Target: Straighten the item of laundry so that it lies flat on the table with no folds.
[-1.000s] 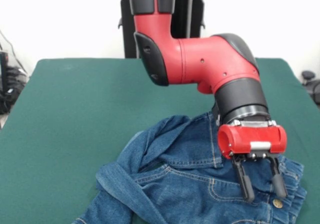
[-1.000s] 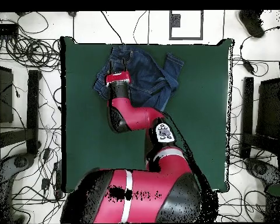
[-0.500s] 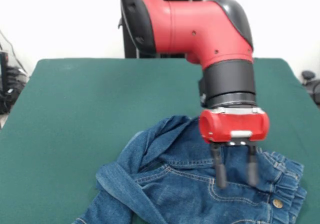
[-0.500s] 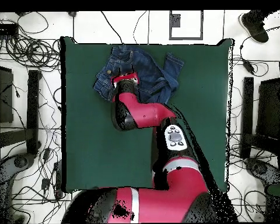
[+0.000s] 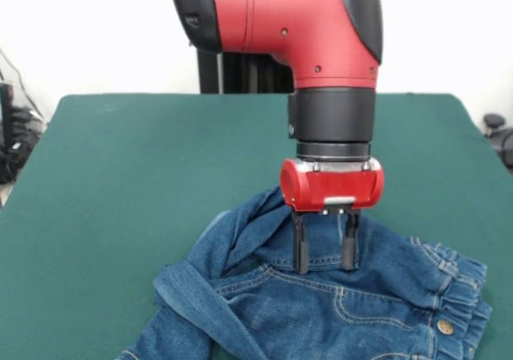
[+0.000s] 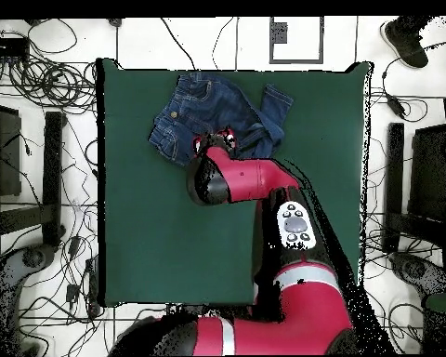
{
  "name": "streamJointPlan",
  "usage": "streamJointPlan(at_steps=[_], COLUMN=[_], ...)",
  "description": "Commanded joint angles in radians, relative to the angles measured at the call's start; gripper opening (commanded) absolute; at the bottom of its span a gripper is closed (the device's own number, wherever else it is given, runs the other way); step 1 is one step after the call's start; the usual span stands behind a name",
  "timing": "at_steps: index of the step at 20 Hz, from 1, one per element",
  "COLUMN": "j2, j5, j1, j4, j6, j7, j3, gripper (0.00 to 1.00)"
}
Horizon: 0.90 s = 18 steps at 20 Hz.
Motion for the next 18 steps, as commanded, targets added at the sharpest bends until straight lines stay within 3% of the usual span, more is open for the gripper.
streamJointPlan(at_steps=[1, 11, 18], j2=[0.009, 0.017, 0.024], j5=[-0.026, -0.007, -0.040], j1=[0.035, 0.102, 0.148], j4=[0.059, 0.036, 0.020], j6=[0.236, 0.463, 0.458], j7=[0.019, 0.086, 0.108], j3=[0.022, -0.091, -0.159], gripper=[1.00, 1.00, 1.00])
